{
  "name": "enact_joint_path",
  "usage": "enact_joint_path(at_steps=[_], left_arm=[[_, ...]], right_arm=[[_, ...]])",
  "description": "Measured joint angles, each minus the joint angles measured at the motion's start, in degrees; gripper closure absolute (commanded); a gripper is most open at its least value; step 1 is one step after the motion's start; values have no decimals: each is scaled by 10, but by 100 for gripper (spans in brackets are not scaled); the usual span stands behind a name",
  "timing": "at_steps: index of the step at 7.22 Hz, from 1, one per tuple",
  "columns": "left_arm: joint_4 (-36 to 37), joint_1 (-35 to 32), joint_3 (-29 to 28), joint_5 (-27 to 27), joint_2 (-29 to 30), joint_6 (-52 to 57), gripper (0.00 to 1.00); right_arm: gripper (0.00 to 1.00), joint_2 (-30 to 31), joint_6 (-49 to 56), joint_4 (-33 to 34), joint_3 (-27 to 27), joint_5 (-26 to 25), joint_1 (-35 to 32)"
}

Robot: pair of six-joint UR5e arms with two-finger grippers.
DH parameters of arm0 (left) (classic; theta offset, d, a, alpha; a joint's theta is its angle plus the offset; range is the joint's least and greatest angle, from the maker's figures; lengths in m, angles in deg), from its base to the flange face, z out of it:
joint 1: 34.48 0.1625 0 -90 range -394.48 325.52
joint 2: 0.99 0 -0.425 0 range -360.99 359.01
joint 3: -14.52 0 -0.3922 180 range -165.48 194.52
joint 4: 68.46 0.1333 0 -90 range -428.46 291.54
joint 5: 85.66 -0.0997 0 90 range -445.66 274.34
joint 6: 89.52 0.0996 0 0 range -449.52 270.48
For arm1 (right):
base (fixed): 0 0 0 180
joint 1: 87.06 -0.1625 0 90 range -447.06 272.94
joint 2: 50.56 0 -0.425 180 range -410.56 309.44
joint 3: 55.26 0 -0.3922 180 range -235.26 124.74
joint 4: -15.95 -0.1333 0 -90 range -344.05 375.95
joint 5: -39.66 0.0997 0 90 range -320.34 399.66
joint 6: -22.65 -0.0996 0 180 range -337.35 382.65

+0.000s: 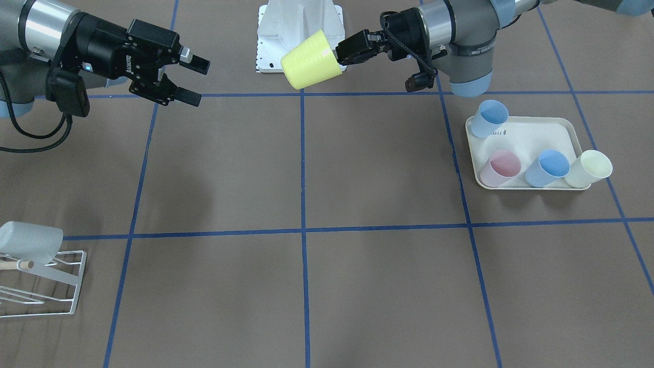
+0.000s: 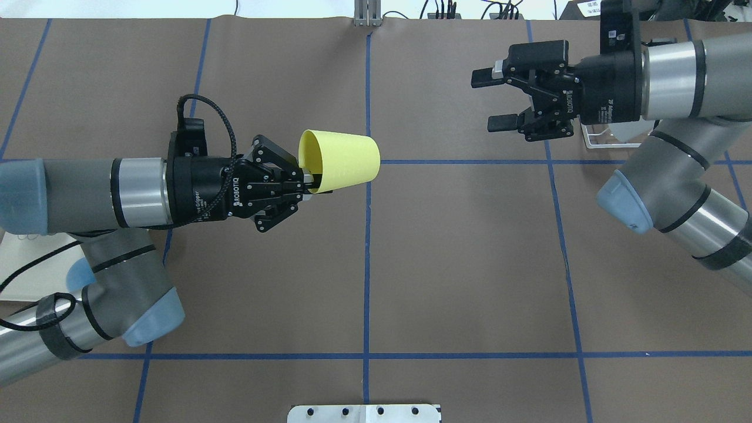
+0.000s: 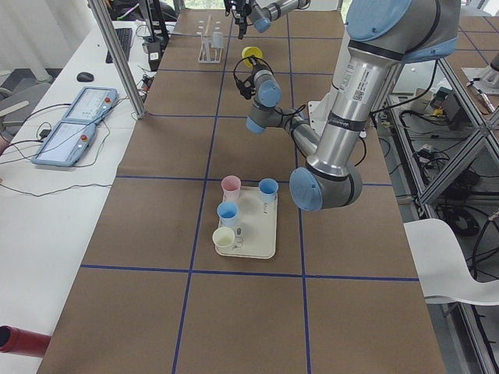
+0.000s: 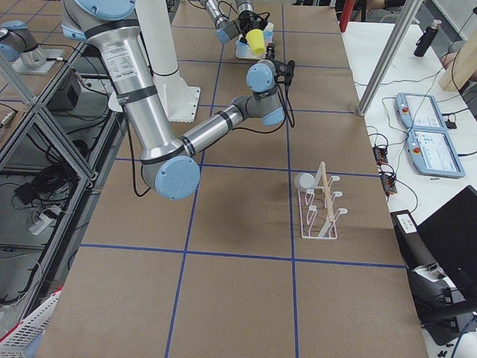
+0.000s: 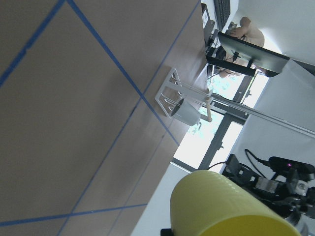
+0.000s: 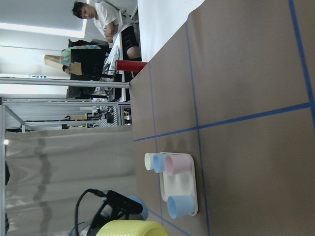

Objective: Transfer IKEA cup to right arm and place on rack

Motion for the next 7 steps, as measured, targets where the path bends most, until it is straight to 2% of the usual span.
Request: enact_joint_path(at_steps=[2, 3, 5, 7], left_arm=[[-109, 60, -23, -64, 10, -21, 100], [-139, 74, -27, -76, 12, -25, 100], [-177, 86, -29, -94, 20, -62, 100], [-186, 93, -39, -102, 38, -78, 100]], right_arm=[[1, -2, -17, -77, -2, -26, 31], [1, -5, -18, -103, -3, -39, 51], [1, -11, -18, -150, -4, -73, 97], [1, -12, -19, -172, 1, -90, 126]])
